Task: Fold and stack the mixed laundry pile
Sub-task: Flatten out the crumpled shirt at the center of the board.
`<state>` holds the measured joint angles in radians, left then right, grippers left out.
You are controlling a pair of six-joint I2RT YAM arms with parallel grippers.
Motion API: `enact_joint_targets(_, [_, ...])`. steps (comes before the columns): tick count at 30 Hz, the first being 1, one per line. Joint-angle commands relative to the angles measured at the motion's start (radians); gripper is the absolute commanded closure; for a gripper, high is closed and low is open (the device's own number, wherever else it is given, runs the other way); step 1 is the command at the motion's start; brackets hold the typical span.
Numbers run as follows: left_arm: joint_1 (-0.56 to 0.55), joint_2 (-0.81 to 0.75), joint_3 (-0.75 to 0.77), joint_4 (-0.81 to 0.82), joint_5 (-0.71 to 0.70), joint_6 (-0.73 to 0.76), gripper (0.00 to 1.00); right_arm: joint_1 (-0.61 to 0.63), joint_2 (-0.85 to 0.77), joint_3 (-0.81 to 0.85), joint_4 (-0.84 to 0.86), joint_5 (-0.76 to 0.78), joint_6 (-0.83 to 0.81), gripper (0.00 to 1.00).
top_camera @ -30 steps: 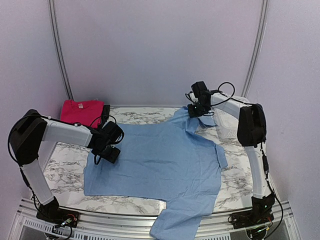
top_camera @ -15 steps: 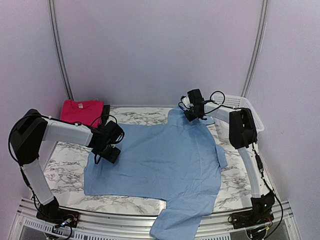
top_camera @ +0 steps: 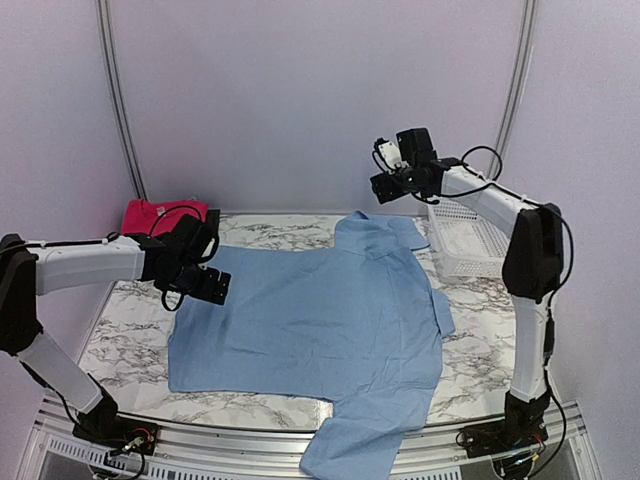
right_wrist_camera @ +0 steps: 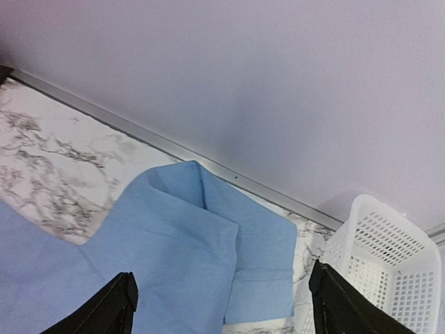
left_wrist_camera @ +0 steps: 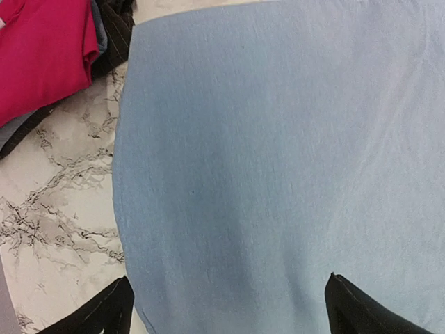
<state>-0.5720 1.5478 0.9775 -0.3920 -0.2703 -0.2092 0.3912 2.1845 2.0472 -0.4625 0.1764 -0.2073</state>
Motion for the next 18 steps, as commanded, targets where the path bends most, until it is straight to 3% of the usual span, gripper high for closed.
enact_joint_targets(1, [0.035,-0.021,0.015,-0.006,0.076,-0.086,0.01,0.038,-0.097,-0.132,-0.129,-0.153,0.135,0.21])
enact_joint_targets(6, [0.074,0.007,0.0,-0.031,0.163,-0.102,0.01,0.041,-0.236,-0.421,-0.136,-0.348,0.267,0.23])
enact_joint_targets(10, [0.084,0.038,-0.007,-0.031,0.187,-0.119,0.01,0.036,-0.297,-0.618,-0.09,-0.372,0.322,0.24])
enact_joint_targets(18, [0.105,0.167,-0.002,-0.035,0.186,-0.133,0.01,-0.067,-0.19,-0.679,-0.043,-0.397,0.338,0.24])
